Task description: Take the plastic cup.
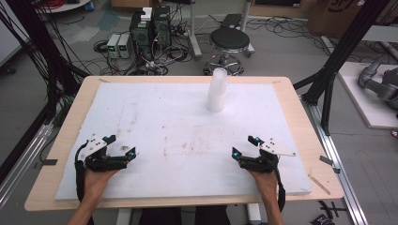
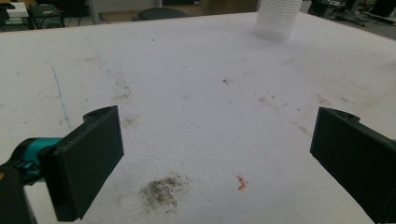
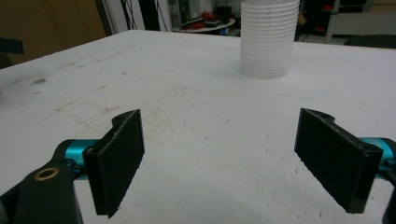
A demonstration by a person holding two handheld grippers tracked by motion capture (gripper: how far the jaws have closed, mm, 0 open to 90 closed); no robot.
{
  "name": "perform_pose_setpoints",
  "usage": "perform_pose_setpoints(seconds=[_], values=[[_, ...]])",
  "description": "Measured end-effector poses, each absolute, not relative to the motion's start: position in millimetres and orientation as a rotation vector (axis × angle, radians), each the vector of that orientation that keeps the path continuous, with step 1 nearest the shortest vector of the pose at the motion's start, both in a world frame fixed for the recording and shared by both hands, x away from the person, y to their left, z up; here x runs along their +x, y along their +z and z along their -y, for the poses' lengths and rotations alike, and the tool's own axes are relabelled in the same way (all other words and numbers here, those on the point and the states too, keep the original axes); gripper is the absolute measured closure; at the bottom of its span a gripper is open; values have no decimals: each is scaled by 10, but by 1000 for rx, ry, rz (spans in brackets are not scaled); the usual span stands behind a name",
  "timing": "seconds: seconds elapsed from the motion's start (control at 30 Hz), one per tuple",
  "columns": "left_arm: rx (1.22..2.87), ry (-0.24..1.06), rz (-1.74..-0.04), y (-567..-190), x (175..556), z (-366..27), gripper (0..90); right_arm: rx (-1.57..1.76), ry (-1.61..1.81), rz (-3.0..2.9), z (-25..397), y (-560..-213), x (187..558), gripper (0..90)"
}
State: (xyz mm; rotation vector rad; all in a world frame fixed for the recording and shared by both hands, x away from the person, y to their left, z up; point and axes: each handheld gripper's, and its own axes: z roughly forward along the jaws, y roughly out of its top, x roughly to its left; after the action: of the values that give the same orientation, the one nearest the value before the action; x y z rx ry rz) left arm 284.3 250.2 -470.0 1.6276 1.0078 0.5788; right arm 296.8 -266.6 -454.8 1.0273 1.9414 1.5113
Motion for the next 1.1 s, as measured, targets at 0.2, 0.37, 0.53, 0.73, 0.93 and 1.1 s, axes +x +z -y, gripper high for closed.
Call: perform_pose_setpoints(seconds=[0.2, 0.37, 0.53, 0.73, 0.93, 1.1], values=[[1637, 583, -1005, -4699, 2846, -2488, 26, 1036, 1508, -1959, 2659, -4548, 2982, 160], [1640, 583, -1004, -4699, 2848, -2488, 26, 1029, 1517, -1972, 2668, -4546, 2985, 159], [1638, 577, -1010, -4699, 2853, -2489, 26, 1011, 1533, -1975, 2671, -4546, 2981, 160], [1637, 562, -1020, -4700, 2867, -2494, 26, 1024, 1561, -1993, 2716, -4527, 3002, 159], [1638, 554, -1025, -4700, 2875, -2503, 26, 1024, 1516, -1980, 2801, -4321, 2988, 159], [1642, 544, -1033, -4701, 2889, -2499, 26, 1028, 1522, -1954, 2877, -4082, 3016, 159]])
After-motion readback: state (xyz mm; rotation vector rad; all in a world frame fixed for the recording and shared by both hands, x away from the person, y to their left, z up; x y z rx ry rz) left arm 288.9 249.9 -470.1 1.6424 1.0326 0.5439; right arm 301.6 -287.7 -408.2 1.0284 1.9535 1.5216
